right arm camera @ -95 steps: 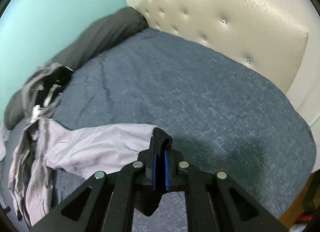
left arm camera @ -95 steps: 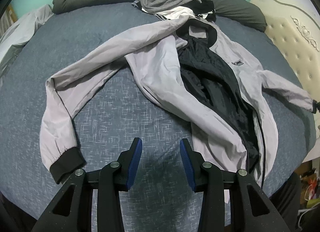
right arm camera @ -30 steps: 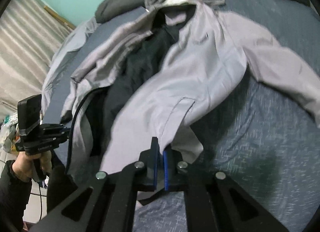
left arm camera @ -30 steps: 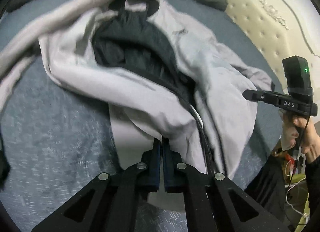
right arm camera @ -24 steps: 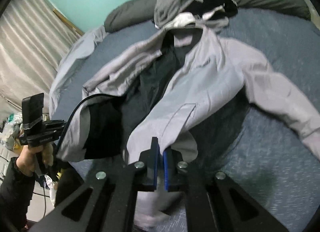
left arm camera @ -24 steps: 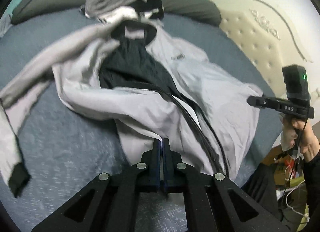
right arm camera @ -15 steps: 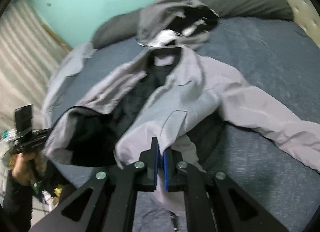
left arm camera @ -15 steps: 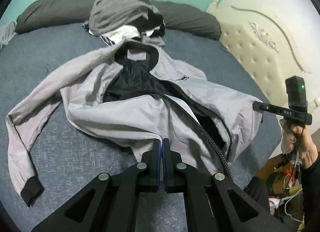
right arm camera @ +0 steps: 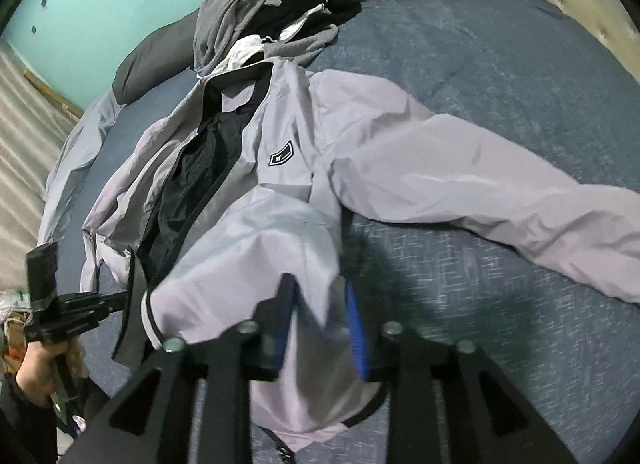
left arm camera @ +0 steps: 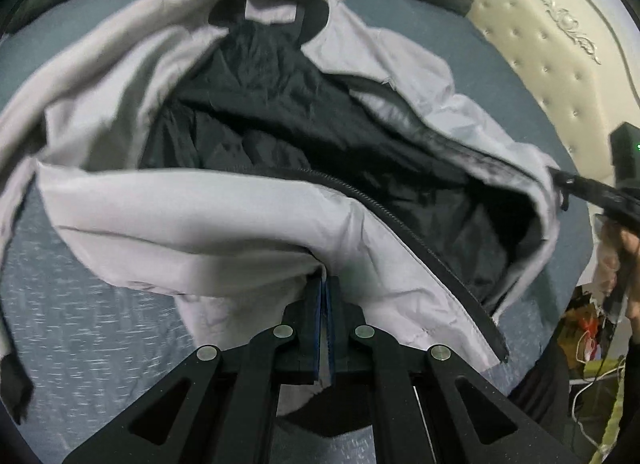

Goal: Fold clothes

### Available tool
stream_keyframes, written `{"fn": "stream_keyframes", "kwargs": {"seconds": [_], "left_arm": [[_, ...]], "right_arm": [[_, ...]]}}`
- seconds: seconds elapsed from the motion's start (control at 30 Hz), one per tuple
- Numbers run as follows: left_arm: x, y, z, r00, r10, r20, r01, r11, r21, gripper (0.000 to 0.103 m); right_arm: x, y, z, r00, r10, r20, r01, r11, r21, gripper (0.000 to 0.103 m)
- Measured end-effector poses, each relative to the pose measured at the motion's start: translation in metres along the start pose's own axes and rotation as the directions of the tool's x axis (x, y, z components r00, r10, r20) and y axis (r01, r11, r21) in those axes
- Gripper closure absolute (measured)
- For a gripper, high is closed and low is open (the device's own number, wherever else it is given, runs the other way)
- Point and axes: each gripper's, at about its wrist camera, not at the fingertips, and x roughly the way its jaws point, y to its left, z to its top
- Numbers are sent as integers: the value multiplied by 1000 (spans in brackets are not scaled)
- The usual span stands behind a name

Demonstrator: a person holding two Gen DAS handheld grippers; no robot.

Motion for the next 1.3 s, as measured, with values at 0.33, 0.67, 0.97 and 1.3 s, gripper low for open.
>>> {"fn": "stream_keyframes", "kwargs": {"seconds": [0.33,0.67,0.97,1.3], "left_arm": [[-34,26,-29,1000,-18,22,19,999,-43,61],[-25,73,-68,997,-70,-21,65,984,-168,55],[10,66,-73,991,-124,-47,112,971,-211,55],[-3,50,-67,994,-103,-21,100,986,-134,99]], "right_arm": [[-28,-13,-15,998,55,28,-54,998,-26,72],[-32,-21,-34,997,76,17,-76,997,21,72],[-32,-11,-46,999,51,-14,-51,998,-39,72],[-32,-10,-50,999,48,-20,-48,998,-28,72]]}}
